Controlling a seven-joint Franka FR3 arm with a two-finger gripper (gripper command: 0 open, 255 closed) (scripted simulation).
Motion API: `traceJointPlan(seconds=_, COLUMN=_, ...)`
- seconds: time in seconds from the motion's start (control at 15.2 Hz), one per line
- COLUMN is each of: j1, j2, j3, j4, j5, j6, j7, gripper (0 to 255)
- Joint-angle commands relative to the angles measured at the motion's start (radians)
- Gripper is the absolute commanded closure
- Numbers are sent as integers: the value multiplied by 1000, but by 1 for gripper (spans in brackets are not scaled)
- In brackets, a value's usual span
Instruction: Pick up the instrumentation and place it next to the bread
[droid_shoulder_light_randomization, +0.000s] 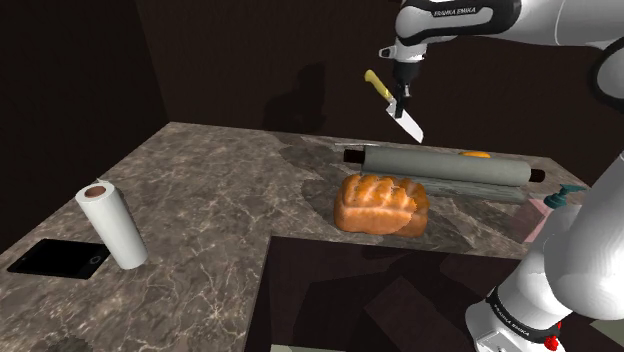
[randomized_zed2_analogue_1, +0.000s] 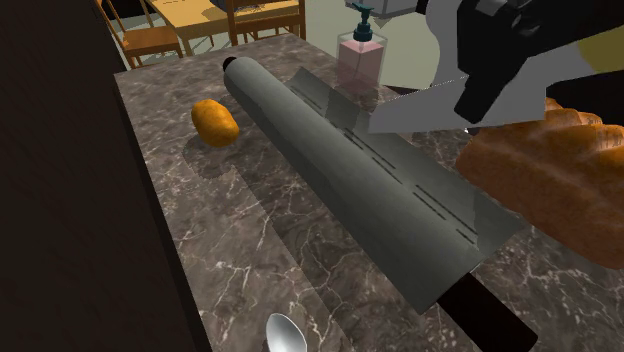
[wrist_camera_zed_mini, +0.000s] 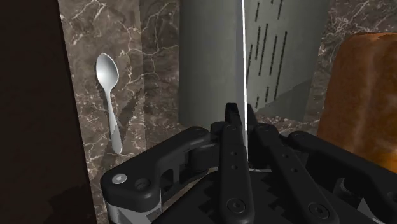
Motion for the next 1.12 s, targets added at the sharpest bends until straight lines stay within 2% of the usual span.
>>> traceJointPlan(seconds=0.0, j1=26, j2=-15, j3=24, j4=-14, j5=-3, j6=-3, j7=51, gripper=255)
traceJointPlan(seconds=0.53, j1=119, j2=11, j3=111, j4=19, j5=19, j6=-22, j7=229, gripper=255)
traceJointPlan(seconds=1.06, j1=204, j2=100, j3=188, j4=132, j5=54, j6=-56, j7=387, gripper=255)
